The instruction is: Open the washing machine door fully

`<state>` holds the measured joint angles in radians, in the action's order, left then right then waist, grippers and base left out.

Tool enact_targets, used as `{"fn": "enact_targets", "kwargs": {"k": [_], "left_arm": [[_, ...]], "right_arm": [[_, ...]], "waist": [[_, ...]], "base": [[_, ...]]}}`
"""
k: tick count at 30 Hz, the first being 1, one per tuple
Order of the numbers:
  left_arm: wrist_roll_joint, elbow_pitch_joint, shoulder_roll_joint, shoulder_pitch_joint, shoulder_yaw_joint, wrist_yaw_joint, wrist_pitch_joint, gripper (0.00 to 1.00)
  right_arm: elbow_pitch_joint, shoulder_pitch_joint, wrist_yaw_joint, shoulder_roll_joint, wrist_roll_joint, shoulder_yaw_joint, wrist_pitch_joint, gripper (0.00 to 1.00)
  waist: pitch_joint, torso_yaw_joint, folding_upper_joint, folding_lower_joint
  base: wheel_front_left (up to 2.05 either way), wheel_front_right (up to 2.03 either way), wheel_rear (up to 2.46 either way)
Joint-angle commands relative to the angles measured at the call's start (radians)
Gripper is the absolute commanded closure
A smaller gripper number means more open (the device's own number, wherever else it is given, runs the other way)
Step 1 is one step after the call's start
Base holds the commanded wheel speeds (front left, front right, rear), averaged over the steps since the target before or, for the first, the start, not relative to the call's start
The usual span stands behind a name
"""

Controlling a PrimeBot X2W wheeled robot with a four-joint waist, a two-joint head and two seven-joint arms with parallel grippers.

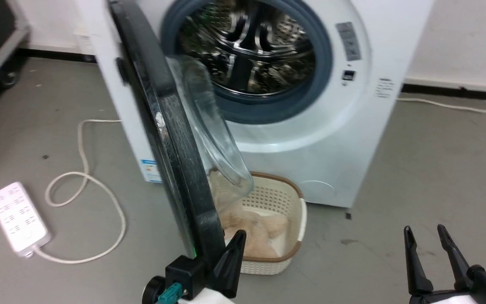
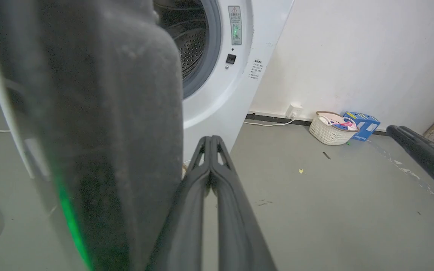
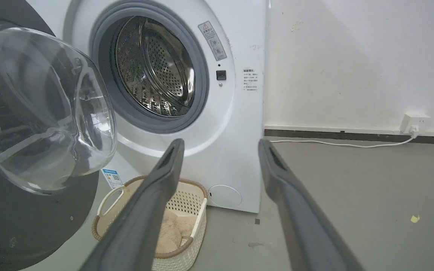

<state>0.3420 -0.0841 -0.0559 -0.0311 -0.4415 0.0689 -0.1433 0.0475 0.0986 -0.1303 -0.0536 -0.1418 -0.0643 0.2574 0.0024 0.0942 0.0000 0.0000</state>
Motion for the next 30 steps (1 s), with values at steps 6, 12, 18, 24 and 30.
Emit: {"fn": "enact_targets", "kwargs": {"k": [6,12,18,24,30], "left_arm": [[0.013,0.003,-0.033,0.045,0.024,0.021,-0.006,1.00],[0.028,0.032,-0.067,0.069,0.066,0.042,-0.005,1.00],[0.055,0.062,-0.127,0.071,0.157,0.075,0.006,1.00],[0.090,0.054,-0.191,0.022,0.255,0.093,0.023,1.00],[0.134,0.012,-0.291,-0.050,0.369,0.090,0.057,1.00]], "right_arm": [[0.004,0.012,0.000,0.003,-0.005,0.007,0.004,0.00],[0.014,0.020,0.000,0.003,-0.009,0.017,0.004,0.00],[0.020,0.011,0.000,0.003,-0.001,0.040,0.004,0.00],[0.022,-0.017,0.000,0.003,0.008,0.065,0.004,0.00],[0.015,-0.047,0.000,0.003,0.028,0.076,0.000,0.00]], "waist": [[-0.022,0.118,0.0000,0.0000],[-0.027,0.223,0.0000,0.0000],[-0.005,0.279,0.0000,0.0000],[0.047,0.275,0.0000,0.0000],[0.117,0.237,0.0000,0.0000]], "base": [[0.00,0.00,0.00],[0.00,0.00,0.00],[0.00,0.00,0.00],[0.00,0.00,0.00],[0.00,0.00,0.00]]}}
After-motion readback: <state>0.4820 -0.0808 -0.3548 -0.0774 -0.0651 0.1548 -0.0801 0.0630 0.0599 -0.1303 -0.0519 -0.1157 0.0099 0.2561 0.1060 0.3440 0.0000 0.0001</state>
